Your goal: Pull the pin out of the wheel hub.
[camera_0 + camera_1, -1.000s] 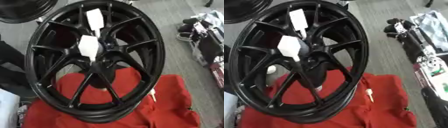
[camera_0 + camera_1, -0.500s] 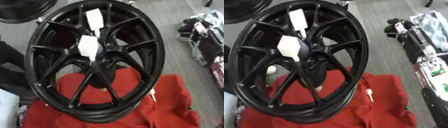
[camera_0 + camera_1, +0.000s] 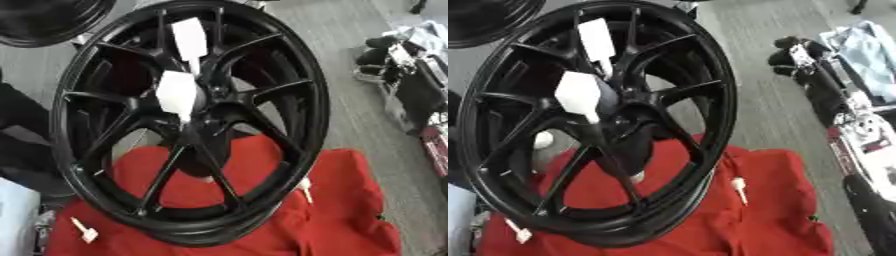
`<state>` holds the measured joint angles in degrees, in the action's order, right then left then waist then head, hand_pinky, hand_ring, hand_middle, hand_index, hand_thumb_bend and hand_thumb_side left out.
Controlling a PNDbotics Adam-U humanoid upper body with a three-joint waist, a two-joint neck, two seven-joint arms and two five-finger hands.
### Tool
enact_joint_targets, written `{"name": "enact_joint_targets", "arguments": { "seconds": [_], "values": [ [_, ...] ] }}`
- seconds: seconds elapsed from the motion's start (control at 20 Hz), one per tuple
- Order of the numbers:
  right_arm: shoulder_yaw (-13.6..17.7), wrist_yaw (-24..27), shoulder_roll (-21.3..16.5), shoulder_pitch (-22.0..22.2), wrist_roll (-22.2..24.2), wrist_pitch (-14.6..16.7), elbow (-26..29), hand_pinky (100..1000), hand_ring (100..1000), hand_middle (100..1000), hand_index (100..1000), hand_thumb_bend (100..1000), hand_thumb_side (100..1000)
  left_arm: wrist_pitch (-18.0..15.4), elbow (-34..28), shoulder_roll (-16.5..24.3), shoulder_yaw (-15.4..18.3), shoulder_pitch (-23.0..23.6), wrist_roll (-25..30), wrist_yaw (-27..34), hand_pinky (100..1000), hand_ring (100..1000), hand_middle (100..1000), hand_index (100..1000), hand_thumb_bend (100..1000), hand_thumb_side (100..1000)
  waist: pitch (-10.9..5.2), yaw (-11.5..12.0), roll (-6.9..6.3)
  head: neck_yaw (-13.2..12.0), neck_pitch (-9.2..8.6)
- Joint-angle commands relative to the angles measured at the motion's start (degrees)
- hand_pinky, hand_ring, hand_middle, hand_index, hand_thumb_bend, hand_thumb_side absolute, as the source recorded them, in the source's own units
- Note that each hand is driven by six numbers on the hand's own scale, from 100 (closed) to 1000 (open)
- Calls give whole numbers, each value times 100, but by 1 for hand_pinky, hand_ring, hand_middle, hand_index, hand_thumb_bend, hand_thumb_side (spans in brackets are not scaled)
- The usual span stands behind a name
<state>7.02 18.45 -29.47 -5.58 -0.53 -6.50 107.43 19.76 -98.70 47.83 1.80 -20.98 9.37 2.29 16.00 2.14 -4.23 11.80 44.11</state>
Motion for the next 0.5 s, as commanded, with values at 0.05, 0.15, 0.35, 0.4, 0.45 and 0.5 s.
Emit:
{"name": "enact_joint_targets", "arguments": {
  "seconds": [0.05,0.15,0.35,0.4,0.45,0.5],
  "values": [
    [45,61,-80,-73,-8,0,81,811,746,598,737,100,648,-105,-268,-278,70,-195,-719,649,817,772,737,818,100,732,-126,-10,11,-2,-71],
    [44,77,-65,-110,-24,8,81,811,747,599,738,100,647,-245,-372,-687,82,-299,-1164,1023,809,767,733,814,100,747,-126,-22,18,-18,-55],
    [36,131,-53,-242,-49,43,101,812,748,600,739,100,640,-524,-420,-1501,84,-425,-1880,1725,802,762,728,805,100,783,-124,-48,25,-63,-39],
    [31,145,-50,-280,-53,51,106,812,749,601,739,100,636,-583,-412,-1702,102,-436,-1993,1828,775,754,715,795,100,787,-122,-53,32,-69,-38],
    [25,157,-51,-313,-53,56,109,812,749,601,740,100,635,-634,-393,-1881,120,-441,-2083,1887,774,753,715,795,100,793,-119,-59,36,-76,-39],
    [20,159,-54,-345,-54,64,114,812,750,603,741,100,632,-678,-364,-2052,137,-441,-2145,1929,774,754,716,796,100,801,-115,-63,42,-88,-39]
  ]
}}
